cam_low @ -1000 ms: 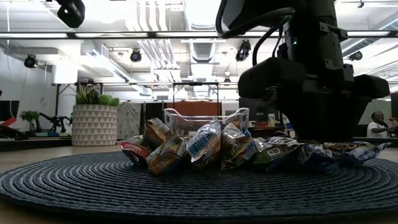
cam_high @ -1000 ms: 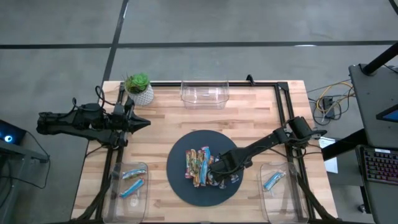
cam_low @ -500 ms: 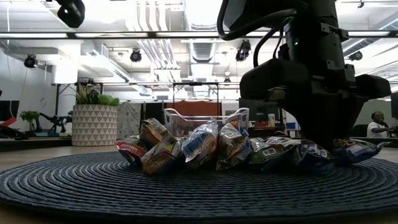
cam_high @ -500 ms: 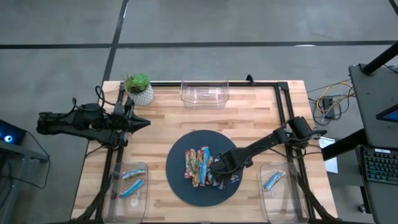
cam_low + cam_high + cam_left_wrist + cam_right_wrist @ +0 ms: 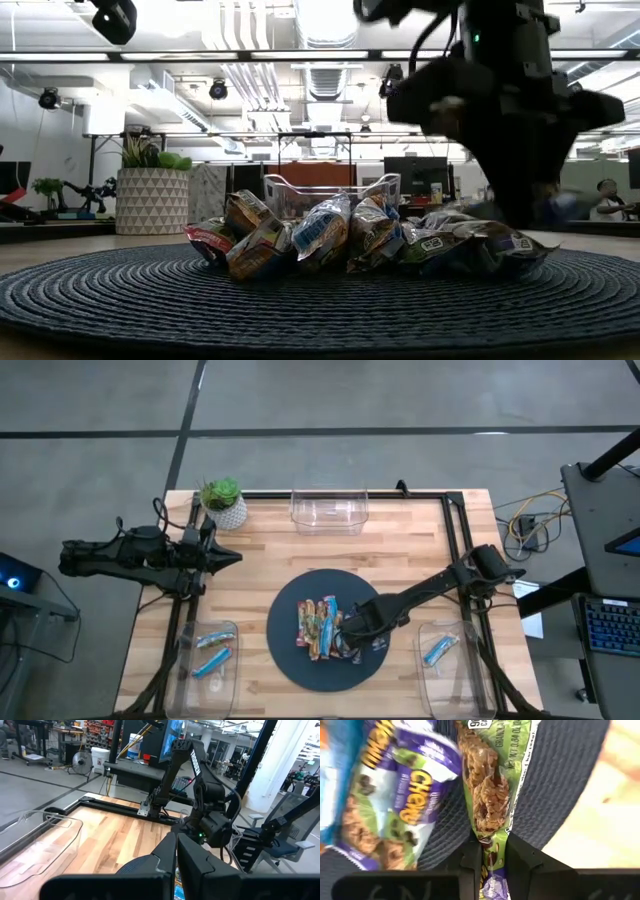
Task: Pick and place Granola Bars by type
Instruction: Put the blue granola bar into the top transparent bin
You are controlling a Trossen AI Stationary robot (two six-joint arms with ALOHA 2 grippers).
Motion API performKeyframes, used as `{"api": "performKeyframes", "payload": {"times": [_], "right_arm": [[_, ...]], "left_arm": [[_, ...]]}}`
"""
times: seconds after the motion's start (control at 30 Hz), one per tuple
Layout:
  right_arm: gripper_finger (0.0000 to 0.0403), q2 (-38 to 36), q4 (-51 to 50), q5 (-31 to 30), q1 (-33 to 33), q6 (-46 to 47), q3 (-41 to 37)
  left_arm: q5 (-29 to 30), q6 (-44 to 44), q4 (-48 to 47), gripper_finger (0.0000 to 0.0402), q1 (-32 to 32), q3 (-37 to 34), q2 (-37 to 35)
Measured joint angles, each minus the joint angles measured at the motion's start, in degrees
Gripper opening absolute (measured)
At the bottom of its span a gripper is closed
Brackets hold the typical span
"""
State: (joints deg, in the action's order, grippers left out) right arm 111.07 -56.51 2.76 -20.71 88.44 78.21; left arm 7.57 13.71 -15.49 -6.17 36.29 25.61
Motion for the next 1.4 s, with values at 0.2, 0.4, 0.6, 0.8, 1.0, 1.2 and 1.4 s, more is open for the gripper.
{"api": "performKeyframes", "payload": {"times": [0.2,0.4,0.6,0.8,1.0,1.2,1.4], "right_arm": [[0.0048,-5.04,-1.08,-4.08,0.28,0.57,0.58],[0.0047,-9.48,-1.90,-8.53,1.42,0.08,1.29],[0.0047,-12.63,-1.80,-10.61,4.25,-3.28,1.74],[0.0047,-13.14,-1.62,-10.88,10.43,-13.39,5.65],[0.0047,-13.08,-1.56,-10.88,18.82,-22.30,9.22],[0.0047,-13.14,-1.42,-10.01,28.39,-31.81,13.11],[0.0047,-13.14,-1.29,-7.05,37.80,-37.18,16.03]], "left_arm": [[0.00,-0.02,1.87,0.0000,0.00,0.00,-0.02],[0.00,-0.14,1.81,0.0000,-0.01,0.00,0.02],[0.01,-0.15,1.77,0.0000,-0.01,0.00,0.02],[0.98,-0.21,1.73,0.0000,-0.02,0.00,0.02],[2.52,-0.27,1.71,0.0000,-0.02,0.00,0.02],[2.60,-0.63,1.62,0.0000,0.00,0.00,0.02],[2.62,-0.65,1.64,0.0000,-0.01,0.00,0.02]]}}
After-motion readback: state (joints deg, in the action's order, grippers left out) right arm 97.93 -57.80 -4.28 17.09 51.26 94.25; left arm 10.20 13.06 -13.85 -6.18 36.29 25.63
